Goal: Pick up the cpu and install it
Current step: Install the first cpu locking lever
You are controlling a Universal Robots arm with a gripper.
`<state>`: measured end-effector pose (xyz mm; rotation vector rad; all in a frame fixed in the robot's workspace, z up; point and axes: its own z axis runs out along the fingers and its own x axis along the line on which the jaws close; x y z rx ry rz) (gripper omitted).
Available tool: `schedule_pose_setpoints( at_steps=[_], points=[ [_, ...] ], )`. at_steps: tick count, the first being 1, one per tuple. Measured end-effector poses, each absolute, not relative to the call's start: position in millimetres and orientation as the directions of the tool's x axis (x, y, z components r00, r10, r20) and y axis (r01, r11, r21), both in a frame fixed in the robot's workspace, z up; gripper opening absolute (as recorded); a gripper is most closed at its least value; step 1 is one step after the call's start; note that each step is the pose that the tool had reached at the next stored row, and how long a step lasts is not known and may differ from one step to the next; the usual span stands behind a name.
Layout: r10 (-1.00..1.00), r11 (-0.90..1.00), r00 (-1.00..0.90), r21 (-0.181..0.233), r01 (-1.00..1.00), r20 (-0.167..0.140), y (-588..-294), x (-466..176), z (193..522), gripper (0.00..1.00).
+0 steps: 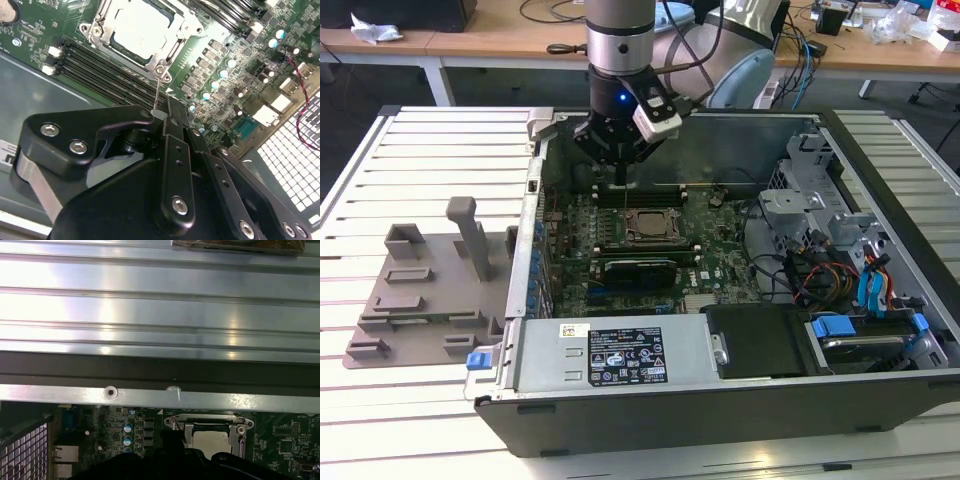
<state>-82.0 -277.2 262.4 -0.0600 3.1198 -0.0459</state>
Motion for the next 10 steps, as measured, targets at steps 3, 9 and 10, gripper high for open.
schedule_pose_setpoints(
  at_steps=[3,9,10],
  points=[
    [-0.039,0.999,-0.999,-0.03,-0.038,-0.02,-277.3,-78.9,262.3,0.11],
    [-0.039,0.999,-0.999,-0.03,-0.038,-0.02,-277.2,-70.2,261.9,0.11],
    [-0.039,0.999,-0.999,-0.03,-0.038,-0.02,-277.2,-69.3,261.8,0.11]
  ],
)
